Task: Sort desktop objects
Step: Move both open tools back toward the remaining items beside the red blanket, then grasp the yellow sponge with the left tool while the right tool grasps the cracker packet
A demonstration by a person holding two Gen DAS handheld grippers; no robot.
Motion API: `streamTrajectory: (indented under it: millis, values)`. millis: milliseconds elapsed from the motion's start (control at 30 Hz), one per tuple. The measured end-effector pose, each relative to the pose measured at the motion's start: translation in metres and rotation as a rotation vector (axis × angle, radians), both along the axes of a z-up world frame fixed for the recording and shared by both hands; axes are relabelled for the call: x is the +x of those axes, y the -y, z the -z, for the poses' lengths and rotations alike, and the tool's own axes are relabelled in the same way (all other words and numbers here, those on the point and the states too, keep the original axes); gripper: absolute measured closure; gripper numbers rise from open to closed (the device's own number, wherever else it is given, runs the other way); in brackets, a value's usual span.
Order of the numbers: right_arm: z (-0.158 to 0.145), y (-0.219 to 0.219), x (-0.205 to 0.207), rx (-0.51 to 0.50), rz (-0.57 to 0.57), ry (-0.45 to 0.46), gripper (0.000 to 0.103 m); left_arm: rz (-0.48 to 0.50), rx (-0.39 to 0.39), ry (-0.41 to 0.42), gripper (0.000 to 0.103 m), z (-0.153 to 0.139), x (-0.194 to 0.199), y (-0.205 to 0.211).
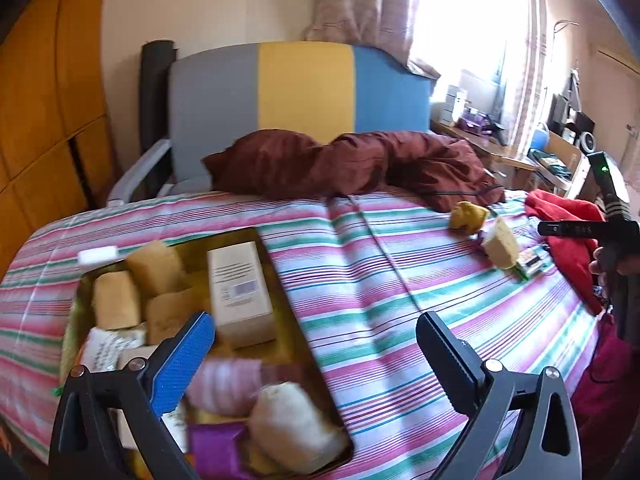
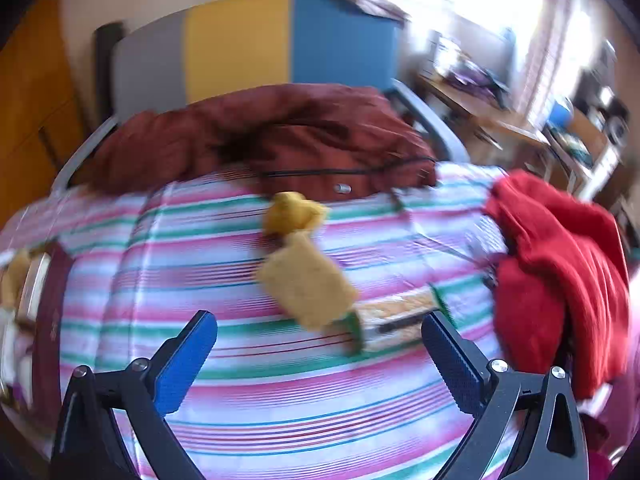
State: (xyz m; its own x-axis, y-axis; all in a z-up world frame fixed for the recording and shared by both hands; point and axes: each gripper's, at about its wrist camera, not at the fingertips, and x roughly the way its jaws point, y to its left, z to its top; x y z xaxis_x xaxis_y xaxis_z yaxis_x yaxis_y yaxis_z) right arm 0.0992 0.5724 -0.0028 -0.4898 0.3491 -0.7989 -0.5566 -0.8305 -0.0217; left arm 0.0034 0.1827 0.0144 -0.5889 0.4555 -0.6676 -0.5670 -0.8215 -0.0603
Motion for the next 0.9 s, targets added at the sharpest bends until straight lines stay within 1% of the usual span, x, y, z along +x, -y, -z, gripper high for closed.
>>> streamTrajectory:
  millis: [133,267,367,467,600,633,733,833,900]
  values:
    - [0.004,-0.036,0.014,-0.036,0.109,-0.008,0.0,0.041,0.003,0.039,0.0,0.002,-0.005,-0.02]
    - [0.012,-0.073,0.035,-0.165,0.23,-0.083,0.0,0.077,-0.034,0.06,0.001,0.01,-0.005,-0.039]
    - [0.023,-0.092,0.045,-0.241,0.315,-0.109,0.0,0.11,-0.042,0.085,0.001,0.015,-0.003,-0.051]
    - [0.033,-0.103,0.049,-0.289,0.363,-0.102,0.0,0.137,-0.049,0.106,0.001,0.021,-0.002,-0.062]
    - [0.04,-0.108,0.054,-0.351,0.391,-0.119,0.0,0.168,-0.057,0.136,0.001,0.028,0.0,-0.076]
    - [0.04,-0.109,0.058,-0.356,0.406,-0.129,0.0,0.179,-0.06,0.147,0.001,0.03,0.001,-0.081]
    - [0.038,-0.117,0.072,-0.409,0.454,-0.219,0.0,0.206,-0.065,0.173,0.001,0.035,0.001,-0.092]
    - [0.041,-0.123,0.08,-0.438,0.499,-0.24,0.0,0.23,-0.07,0.185,0.002,0.037,0.0,-0.106]
    - [0.044,-0.126,0.082,-0.469,0.507,-0.251,0.0,0.25,-0.061,0.193,0.002,0.036,0.0,-0.119]
